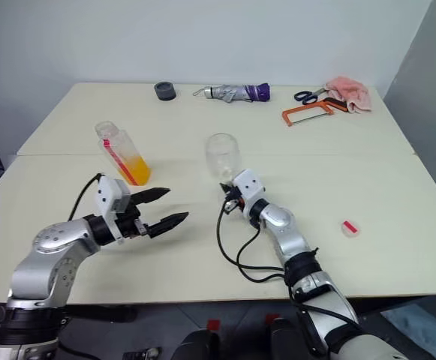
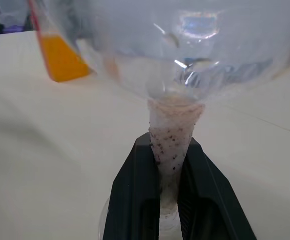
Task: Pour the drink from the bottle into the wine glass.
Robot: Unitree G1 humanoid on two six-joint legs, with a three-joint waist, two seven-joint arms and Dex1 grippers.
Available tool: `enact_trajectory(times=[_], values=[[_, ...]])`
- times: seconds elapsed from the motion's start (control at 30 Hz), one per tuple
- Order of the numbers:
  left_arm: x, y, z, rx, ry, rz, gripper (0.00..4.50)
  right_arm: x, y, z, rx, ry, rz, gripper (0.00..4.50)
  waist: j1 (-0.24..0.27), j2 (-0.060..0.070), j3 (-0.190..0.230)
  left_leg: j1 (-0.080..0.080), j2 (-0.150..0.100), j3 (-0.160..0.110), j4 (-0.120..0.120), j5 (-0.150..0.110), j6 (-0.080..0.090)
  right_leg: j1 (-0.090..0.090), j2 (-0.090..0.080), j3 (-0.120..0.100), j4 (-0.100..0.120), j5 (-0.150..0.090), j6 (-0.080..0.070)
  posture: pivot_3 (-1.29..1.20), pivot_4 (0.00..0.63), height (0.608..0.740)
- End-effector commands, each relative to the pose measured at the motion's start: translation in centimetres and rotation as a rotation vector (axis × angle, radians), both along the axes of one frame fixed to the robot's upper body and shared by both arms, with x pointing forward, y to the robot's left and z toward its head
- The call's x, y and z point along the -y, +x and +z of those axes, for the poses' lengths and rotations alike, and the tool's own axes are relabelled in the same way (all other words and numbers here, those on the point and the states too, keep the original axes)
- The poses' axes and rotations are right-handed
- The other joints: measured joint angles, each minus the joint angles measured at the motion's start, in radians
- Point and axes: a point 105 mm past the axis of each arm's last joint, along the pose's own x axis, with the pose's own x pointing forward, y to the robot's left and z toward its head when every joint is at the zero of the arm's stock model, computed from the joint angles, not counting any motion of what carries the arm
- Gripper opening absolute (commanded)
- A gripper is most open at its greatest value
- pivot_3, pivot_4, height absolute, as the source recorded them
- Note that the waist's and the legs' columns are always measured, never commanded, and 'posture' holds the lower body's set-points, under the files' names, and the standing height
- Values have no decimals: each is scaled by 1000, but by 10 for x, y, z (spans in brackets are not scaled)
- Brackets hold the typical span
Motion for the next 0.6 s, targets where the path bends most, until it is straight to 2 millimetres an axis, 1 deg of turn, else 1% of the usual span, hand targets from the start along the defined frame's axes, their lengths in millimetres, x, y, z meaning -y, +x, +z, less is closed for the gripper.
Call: enact_trajectory(times=[0.03, 0.1, 0.37, 0.6], values=[[-2, -4, 26, 74, -2, 6, 4500, -6, 0, 2, 33, -10, 30, 153, 5, 0, 0, 0, 0, 0, 0, 0, 0, 0, 0, 0, 0, 0, 0, 0, 150, 740], [-3, -6, 32, 80, -3, 5, 4500, -6, 0, -2, 25, -17, 30, 153, 5, 0, 0, 0, -1, 0, 0, 0, 0, 0, -1, 0, 0, 0, 0, 0, 150, 740], [-8, -15, 45, 83, 2, -4, 4500, -1, 1, -7, 22, -14, 15, 153, 3, 0, 0, 1, 0, 0, 0, 0, 0, 0, 0, 0, 0, 0, 0, 0, 150, 740], [-17, -25, 55, 95, 34, 4, 4500, -3, 0, -8, 27, 0, 11, 153, 3, 0, 0, 1, 0, 0, 0, 0, 0, 0, 0, 0, 0, 0, 0, 0, 150, 740]])
